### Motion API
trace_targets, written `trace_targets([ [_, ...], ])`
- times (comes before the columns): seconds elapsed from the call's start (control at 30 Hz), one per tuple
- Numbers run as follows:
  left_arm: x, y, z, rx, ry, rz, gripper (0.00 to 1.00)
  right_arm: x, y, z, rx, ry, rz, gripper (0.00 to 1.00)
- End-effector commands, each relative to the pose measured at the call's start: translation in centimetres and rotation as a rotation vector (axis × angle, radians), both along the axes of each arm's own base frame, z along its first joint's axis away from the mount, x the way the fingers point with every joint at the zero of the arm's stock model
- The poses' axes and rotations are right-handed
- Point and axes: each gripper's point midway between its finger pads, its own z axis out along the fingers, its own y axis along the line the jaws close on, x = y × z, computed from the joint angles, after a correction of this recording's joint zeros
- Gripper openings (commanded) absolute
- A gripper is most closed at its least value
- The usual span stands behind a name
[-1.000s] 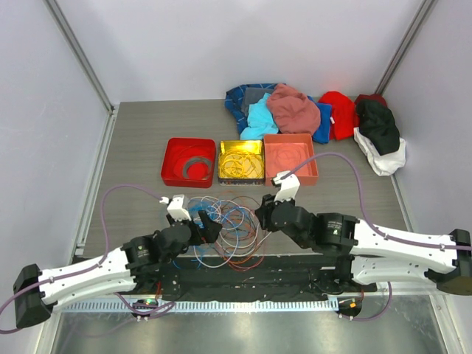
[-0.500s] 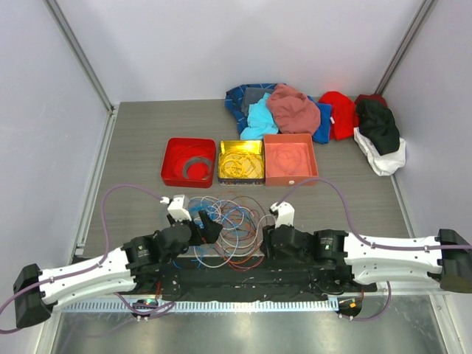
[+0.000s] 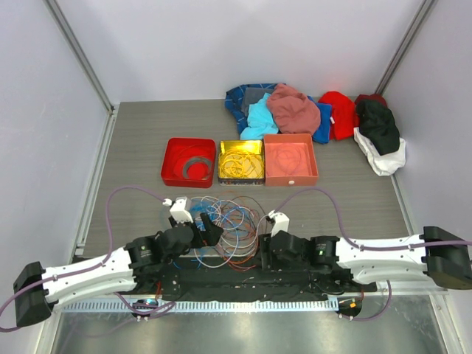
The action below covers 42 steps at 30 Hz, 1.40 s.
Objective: Untangle the cables
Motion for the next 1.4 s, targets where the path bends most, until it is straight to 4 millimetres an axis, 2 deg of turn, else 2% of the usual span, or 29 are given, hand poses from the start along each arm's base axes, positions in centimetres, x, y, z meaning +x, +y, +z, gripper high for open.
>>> trace_targets([
  [0.0,0.3,-0.5,0.9,-0.059,-0.020,0.009,0.99,0.3,2.0,0.8,0.072,-0.003,-0.013,0.56],
  [0.2,0.2,-0.2,0.9,-0.053,-0.019,0.012,0.99,0.1,2.4,-0.2,0.041,0.024,-0.013,0.56],
  [0.3,0.1,0.0,0.8,-0.057,-0.018,0.015,0.99,0.1,2.1,0.1,0.059,0.024,-0.020,0.56],
  [0.73,0.2,0.0,0.6,-0.049,-0.018,0.016,0.99,-1.3,-0.2,-1.7,0.023,0.084,-0.012,0.57],
  [0.87,0.4,-0.1,0.8,-0.052,-0.029,0.020,1.00,-1.1,-0.6,-2.1,0.017,0.071,-0.024,0.57],
  [1.03,0.4,-0.5,0.7,-0.038,-0.023,0.009,0.99,-0.4,0.6,-2.2,0.046,0.049,-0.035,0.58],
  [1.07,0.4,-0.6,0.9,-0.038,-0.022,0.006,1.00,-0.2,1.4,-1.9,0.069,0.041,-0.034,0.58],
  [1.2,0.3,-0.4,1.0,-0.028,-0.021,0.004,1.00,0.2,1.8,-2.5,0.043,0.022,-0.032,0.58],
  [1.37,0.3,0.3,1.3,-0.036,-0.035,0.018,0.99,1.2,1.9,-2.2,0.049,-0.024,-0.068,0.57],
])
